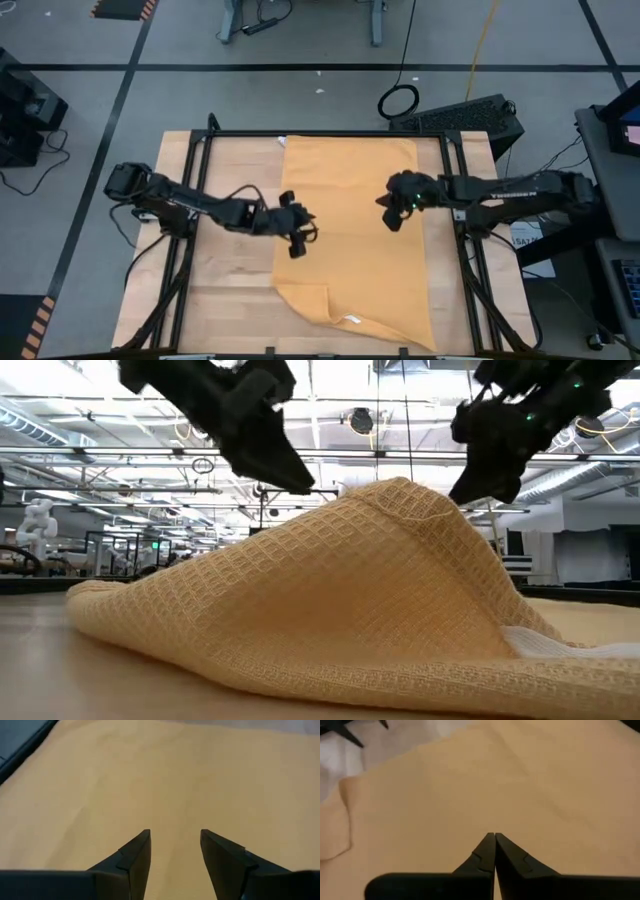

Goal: Roll towel
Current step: Fold the yellow towel

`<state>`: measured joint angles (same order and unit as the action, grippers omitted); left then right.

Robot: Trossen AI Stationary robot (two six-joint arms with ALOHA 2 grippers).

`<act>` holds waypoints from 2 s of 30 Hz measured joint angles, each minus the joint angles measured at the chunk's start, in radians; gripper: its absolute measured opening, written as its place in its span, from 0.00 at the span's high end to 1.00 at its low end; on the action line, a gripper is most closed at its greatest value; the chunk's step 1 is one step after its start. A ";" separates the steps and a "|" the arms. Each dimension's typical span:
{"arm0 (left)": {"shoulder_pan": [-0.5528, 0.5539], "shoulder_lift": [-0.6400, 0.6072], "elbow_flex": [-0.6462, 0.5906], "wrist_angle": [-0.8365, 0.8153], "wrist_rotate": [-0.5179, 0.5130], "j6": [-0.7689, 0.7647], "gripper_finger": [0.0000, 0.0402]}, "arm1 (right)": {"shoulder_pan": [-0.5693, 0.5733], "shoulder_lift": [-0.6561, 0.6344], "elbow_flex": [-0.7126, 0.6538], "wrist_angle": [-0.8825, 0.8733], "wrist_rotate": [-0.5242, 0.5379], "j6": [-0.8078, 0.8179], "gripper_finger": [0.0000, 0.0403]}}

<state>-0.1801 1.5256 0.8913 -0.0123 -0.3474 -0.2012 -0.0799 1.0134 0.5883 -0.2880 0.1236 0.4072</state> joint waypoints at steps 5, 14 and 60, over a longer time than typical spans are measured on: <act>-0.057 0.016 0.000 0.003 -0.037 -0.078 0.56 | 0.089 -0.001 -0.049 0.070 0.090 0.008 1.00; -0.071 0.020 0.001 -0.126 0.113 -0.212 0.56 | 0.152 0.005 -0.066 0.098 0.113 0.011 1.00; -0.256 0.094 -0.072 0.244 0.055 -0.315 0.46 | 0.474 0.225 -0.237 0.648 0.272 0.261 0.89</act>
<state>-0.4357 1.6198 0.8188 0.2321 -0.2928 -0.5158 0.3943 1.2388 0.3511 0.3598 0.3955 0.6679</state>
